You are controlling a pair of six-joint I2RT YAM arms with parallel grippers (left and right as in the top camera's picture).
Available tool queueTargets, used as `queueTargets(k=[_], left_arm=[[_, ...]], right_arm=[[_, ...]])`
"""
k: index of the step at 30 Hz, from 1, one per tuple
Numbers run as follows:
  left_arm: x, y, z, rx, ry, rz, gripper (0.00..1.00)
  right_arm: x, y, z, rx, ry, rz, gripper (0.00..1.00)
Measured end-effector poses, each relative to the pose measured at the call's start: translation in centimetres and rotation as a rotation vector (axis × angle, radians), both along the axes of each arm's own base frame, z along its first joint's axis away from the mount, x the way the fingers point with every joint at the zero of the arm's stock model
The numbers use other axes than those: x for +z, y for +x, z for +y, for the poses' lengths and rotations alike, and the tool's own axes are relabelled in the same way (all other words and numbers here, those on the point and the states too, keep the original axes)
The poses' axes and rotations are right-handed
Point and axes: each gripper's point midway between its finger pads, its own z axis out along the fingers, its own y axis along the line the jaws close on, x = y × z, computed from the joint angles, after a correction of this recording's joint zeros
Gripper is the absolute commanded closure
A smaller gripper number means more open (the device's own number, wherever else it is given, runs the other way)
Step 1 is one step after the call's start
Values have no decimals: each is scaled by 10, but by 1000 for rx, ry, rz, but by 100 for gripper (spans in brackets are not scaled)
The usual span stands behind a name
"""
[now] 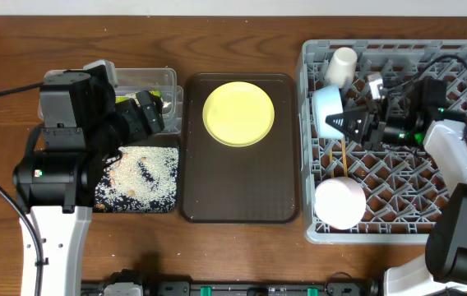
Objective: Sort waste into correct bins and load items into the dishwasher rack
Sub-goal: 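Lift the light-blue bowl and carry it right into the rack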
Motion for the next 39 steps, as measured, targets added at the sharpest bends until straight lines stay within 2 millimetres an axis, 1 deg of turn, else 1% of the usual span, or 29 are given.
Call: queueTargets(k=[4, 15, 21, 23, 24, 27, 29, 31, 36, 39], left_arm=[[0, 0, 0, 0, 0, 0, 8], [0, 0, 0, 0, 0, 0, 8], [0, 0, 0, 0, 0, 0, 8], [0, 0, 0, 0, 0, 0, 8], [0, 0, 0, 0, 0, 0, 8], [0, 0, 0, 0, 0, 0, 8], [0, 0, 0, 0, 0, 0, 8], [0, 0, 0, 0, 0, 0, 8], [0, 0, 0, 0, 0, 0, 8], [0, 0, 0, 0, 0, 0, 8]], right_arm=[[-7, -4, 1, 0, 4, 19, 98], [-6, -2, 0, -5, 25, 98, 98], [-1, 17, -3, -24, 36, 156, 99], [-3, 24, -5, -51, 26, 227, 99], [-7, 28, -6, -76, 17, 291, 99], [-12, 33, -8, -114, 10, 395, 99], [-12, 36, -8, -127, 15, 437, 99], [-10, 40, -6, -135, 19, 459, 99], [2, 55, -4, -155, 48, 487, 99], [6, 58, -3, -164, 69, 544, 99]])
